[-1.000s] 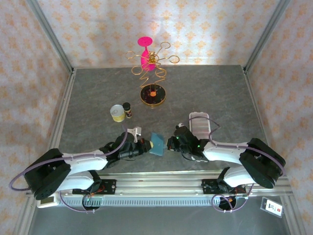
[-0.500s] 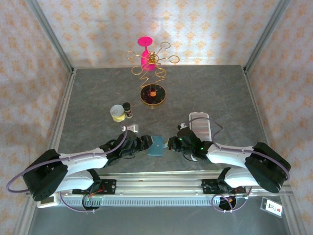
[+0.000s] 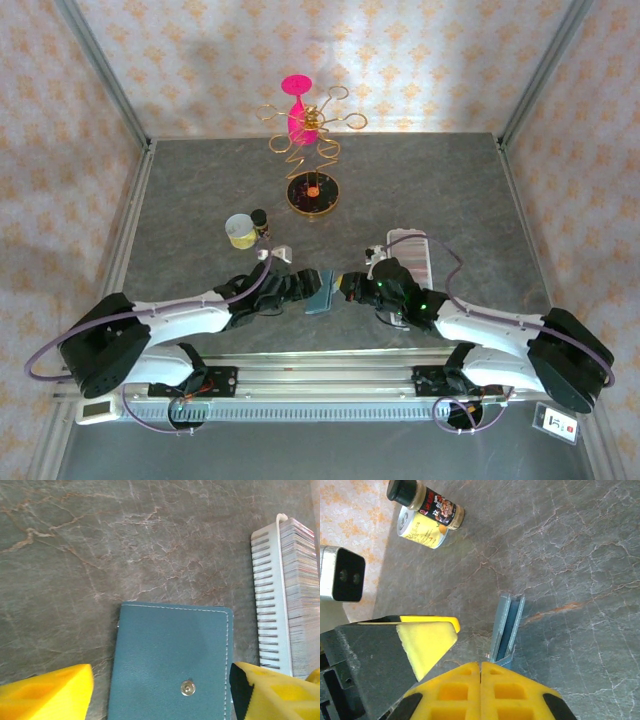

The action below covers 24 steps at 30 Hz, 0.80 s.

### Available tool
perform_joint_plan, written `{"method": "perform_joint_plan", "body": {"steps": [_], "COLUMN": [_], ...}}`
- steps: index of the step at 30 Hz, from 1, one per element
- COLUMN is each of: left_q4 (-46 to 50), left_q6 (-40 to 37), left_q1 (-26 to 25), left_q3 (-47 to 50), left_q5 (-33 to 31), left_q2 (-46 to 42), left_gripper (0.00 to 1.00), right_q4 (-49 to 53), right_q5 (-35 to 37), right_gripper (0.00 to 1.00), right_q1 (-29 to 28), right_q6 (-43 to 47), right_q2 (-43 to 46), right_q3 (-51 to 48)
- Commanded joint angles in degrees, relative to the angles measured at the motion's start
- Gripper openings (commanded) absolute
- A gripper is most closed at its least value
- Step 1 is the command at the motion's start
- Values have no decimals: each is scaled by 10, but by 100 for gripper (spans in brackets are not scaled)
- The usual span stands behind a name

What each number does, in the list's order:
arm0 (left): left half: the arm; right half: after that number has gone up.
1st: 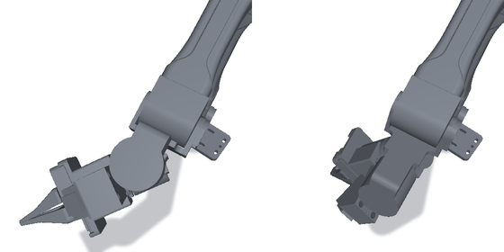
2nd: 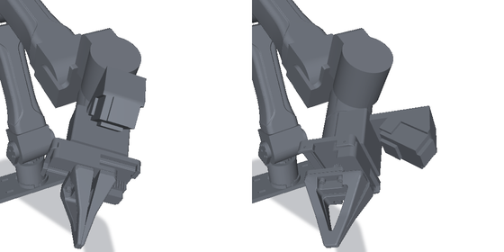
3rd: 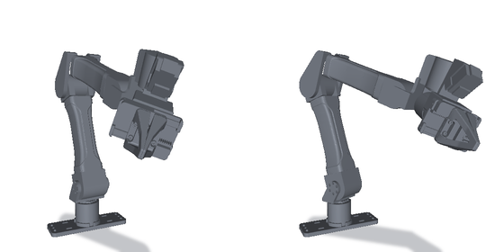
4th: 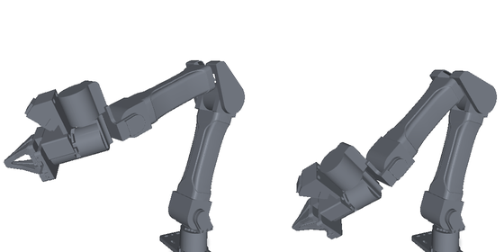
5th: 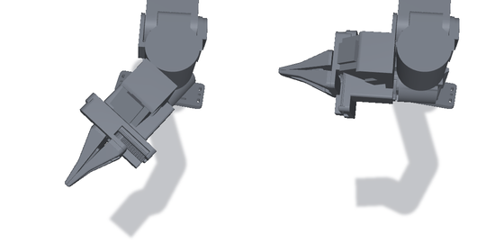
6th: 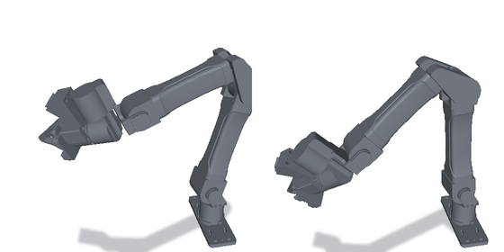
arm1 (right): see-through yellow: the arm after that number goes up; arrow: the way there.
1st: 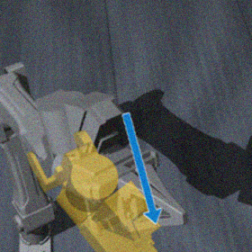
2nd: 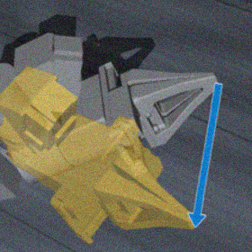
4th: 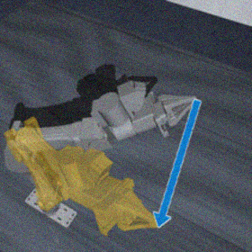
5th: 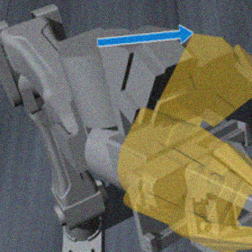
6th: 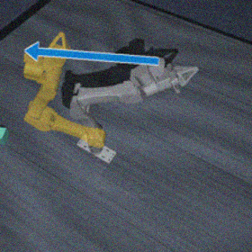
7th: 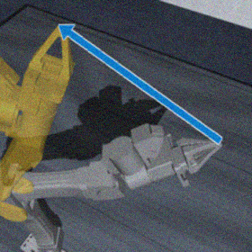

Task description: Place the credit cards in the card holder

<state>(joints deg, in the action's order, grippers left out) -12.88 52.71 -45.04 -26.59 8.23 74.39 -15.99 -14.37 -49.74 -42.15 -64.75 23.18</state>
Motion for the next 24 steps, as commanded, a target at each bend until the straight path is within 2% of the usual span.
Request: {"method": "perform_joint_plan", "body": {"steps": [1,7,19,24], "left_q4": [-9,-6,4,-4], "left_q6": [-10,-13,-24,-23], "left_q1": [-6,-9,-10,-10], "left_q3": [-21,-32,-51,-50], "left_q5": [16,17,24,23], "left_q2": [15,32,57,42], "left_gripper": [75,79,78,83], "right_q4": [-23,-33,-29,-29], "right_q5": [-5,-9,-9,-5], "right_gripper": [0,0,0,0], "right_q1": [-6,-8,-8,-8], "right_q6": [10,11,18,18], "right_q2": [15,27,26,28], "right_q3": [-5,-6,-5,-4]}}
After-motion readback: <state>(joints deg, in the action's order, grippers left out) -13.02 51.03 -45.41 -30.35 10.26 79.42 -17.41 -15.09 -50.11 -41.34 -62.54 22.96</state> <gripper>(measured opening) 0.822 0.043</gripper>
